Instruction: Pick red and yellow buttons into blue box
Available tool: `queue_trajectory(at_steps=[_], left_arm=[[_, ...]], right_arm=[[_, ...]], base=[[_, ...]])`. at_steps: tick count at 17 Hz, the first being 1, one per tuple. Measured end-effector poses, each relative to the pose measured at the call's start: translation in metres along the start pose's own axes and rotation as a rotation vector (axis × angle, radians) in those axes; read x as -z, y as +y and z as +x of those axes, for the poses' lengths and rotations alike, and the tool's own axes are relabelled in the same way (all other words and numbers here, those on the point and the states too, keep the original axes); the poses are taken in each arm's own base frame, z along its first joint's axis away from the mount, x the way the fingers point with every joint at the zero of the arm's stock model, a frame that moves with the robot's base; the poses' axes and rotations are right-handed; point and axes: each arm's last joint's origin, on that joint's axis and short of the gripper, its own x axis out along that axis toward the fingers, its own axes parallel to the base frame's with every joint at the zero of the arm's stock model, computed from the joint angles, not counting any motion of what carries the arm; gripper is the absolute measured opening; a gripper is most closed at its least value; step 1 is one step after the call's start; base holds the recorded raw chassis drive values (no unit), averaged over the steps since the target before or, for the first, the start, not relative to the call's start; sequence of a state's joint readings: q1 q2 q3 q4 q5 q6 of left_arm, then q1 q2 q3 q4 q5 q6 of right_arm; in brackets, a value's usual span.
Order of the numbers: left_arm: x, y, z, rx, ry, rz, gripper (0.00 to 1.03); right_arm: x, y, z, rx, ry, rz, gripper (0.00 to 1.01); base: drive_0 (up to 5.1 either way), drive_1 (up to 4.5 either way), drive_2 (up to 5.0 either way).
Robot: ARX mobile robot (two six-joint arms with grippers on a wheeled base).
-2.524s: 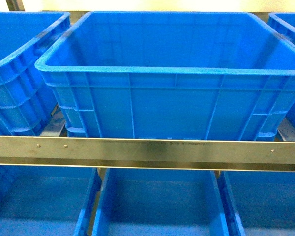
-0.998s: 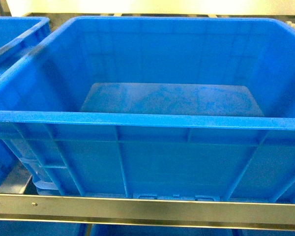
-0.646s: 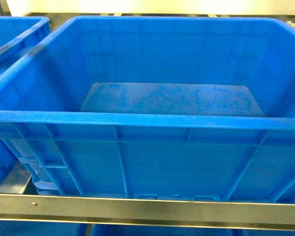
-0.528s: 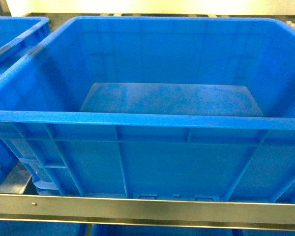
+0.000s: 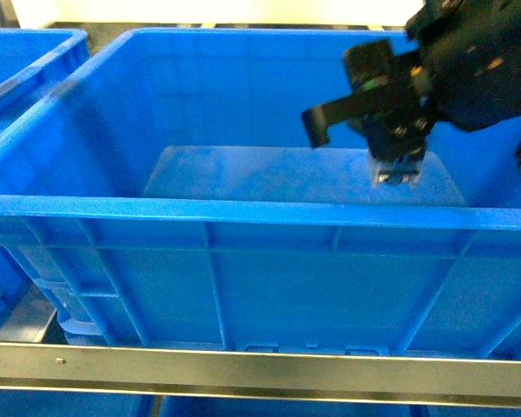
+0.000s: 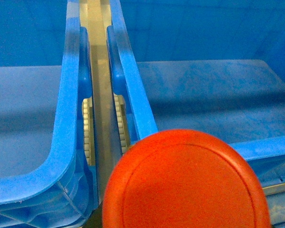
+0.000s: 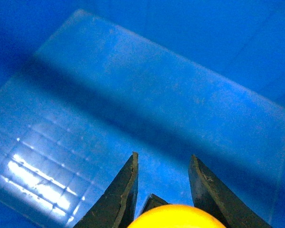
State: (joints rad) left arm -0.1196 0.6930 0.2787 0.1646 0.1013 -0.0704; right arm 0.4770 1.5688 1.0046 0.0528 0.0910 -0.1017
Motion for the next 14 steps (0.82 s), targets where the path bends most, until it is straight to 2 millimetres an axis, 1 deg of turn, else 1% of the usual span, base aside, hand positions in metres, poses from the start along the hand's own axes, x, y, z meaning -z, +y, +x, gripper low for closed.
queue_trajectory(at_steps=[3, 4, 6, 7, 8, 9, 10, 11, 12, 13, 14], left_arm=[[0.000, 0.000, 0.000, 0.000, 0.000, 0.000, 0.25], [0.000, 0.000, 0.000, 0.000, 0.000, 0.000, 0.25], [0.000, 0.000, 0.000, 0.000, 0.000, 0.000, 0.25], [0.000, 0.000, 0.000, 0.000, 0.000, 0.000, 0.25], [0.000, 0.000, 0.000, 0.000, 0.000, 0.000, 0.25], [0.000, 0.000, 0.000, 0.000, 0.000, 0.000, 0.25], [0.000, 0.000, 0.000, 0.000, 0.000, 0.000, 0.25], [0.000, 0.000, 0.000, 0.000, 0.000, 0.000, 0.25], [0.000, 0.000, 0.000, 0.000, 0.000, 0.000, 0.25], [0.000, 0.000, 0.000, 0.000, 0.000, 0.000, 0.25], [0.000, 0.000, 0.000, 0.000, 0.000, 0.000, 0.25]], right_arm=[[0.011, 0.008, 0.046, -0.021, 0.185, -0.025, 0.30], [0.014, 0.006, 0.053, -0.020, 0.192, -0.019, 0.30], [0.017, -0.002, 0.056, -0.001, 0.212, -0.014, 0.30], [0.017, -0.004, 0.056, 0.009, 0.210, -0.020, 0.37], [0.017, -0.007, 0.056, 0.008, 0.210, -0.018, 0.49], [0.015, -0.010, 0.057, 0.016, 0.186, -0.014, 0.66], [0.014, -0.012, 0.057, 0.021, 0.170, -0.008, 0.79], [0.015, -0.013, 0.056, 0.018, 0.152, -0.002, 0.90], [0.016, -0.017, 0.054, 0.025, 0.139, 0.007, 0.99], [0.014, -0.023, 0.048, 0.045, 0.106, 0.020, 0.99], [0.010, -0.033, 0.035, 0.061, 0.061, 0.028, 0.98]], base=[[0.0, 0.00, 0.0], [0.0, 0.00, 0.0], [0.0, 0.00, 0.0], [0.0, 0.00, 0.0], [0.0, 0.00, 0.0], [0.0, 0.00, 0.0], [0.0, 0.00, 0.0], [0.0, 0.00, 0.0], [0.0, 0.00, 0.0], [0.0, 0.00, 0.0], [0.0, 0.00, 0.0]])
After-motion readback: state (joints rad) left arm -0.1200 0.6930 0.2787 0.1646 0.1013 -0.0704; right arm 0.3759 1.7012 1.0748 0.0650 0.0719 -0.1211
